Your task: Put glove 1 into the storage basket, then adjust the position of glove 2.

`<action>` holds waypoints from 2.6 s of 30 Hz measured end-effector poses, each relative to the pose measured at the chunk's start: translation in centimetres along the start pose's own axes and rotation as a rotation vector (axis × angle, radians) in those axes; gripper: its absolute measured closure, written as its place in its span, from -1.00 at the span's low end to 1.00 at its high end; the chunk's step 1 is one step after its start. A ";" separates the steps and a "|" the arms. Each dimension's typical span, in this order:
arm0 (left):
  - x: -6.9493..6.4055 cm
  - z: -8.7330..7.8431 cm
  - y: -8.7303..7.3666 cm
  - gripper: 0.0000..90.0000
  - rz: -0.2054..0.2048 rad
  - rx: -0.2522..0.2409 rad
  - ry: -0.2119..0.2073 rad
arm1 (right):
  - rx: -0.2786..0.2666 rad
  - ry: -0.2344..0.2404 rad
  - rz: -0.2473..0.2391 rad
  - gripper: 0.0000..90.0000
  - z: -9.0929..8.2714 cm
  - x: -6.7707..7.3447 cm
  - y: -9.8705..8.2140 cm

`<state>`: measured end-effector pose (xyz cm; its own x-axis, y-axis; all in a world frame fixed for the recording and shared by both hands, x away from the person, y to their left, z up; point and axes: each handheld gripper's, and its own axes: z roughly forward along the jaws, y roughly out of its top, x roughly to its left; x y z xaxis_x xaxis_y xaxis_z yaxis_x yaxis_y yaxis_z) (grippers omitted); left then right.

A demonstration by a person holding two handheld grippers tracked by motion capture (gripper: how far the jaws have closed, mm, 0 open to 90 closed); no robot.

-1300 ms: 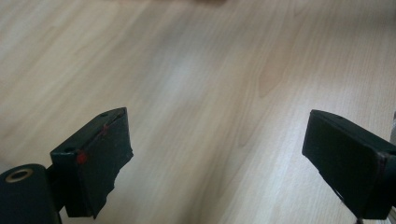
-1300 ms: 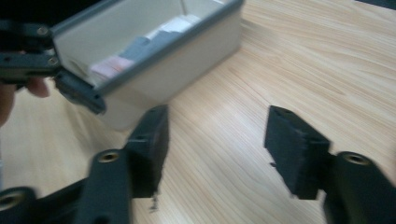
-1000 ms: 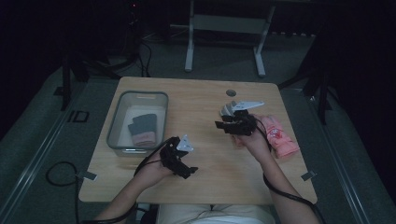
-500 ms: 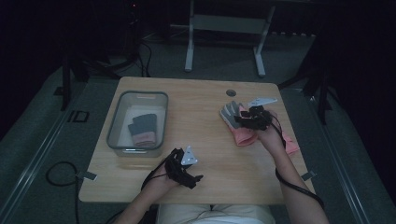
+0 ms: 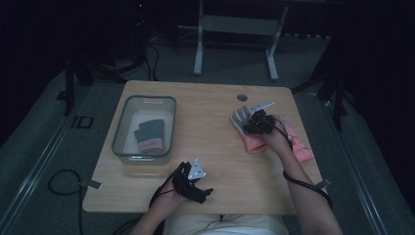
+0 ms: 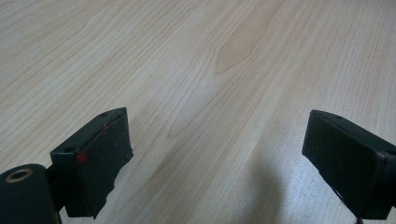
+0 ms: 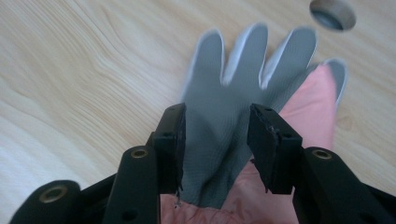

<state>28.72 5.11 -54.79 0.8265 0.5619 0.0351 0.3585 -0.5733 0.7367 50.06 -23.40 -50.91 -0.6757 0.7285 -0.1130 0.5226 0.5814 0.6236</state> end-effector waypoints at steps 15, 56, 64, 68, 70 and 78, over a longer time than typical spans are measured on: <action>0.0 -0.3 -0.4 -0.83 0.014 -0.012 0.009 | -0.027 -0.030 0.148 0.92 1.8 0.5 -1.1; 0.2 -0.3 -0.9 -0.83 0.055 -0.021 0.024 | -0.198 -0.054 0.429 0.97 -5.0 14.8 -1.3; 0.1 -0.2 -1.0 -0.83 0.064 -0.019 0.021 | -0.145 -0.040 0.456 0.96 -1.3 15.3 -1.0; 0.1 -0.2 -1.1 -0.83 0.069 -0.013 0.020 | -0.129 -0.039 0.447 0.95 0.1 15.4 -1.3; 0.2 -0.1 -1.1 -0.83 0.069 -0.010 0.021 | -0.133 -0.045 0.418 0.95 0.4 15.6 -1.3; 0.2 -0.1 -1.1 -0.83 0.067 -0.010 0.020 | -0.131 -0.020 0.365 0.95 0.9 15.6 -0.9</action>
<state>28.44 5.98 -55.53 0.8396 0.5344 0.0976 0.2986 -0.6041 0.7389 39.54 -12.23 -53.92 -0.4466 0.8867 0.1198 0.6545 0.2325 0.7194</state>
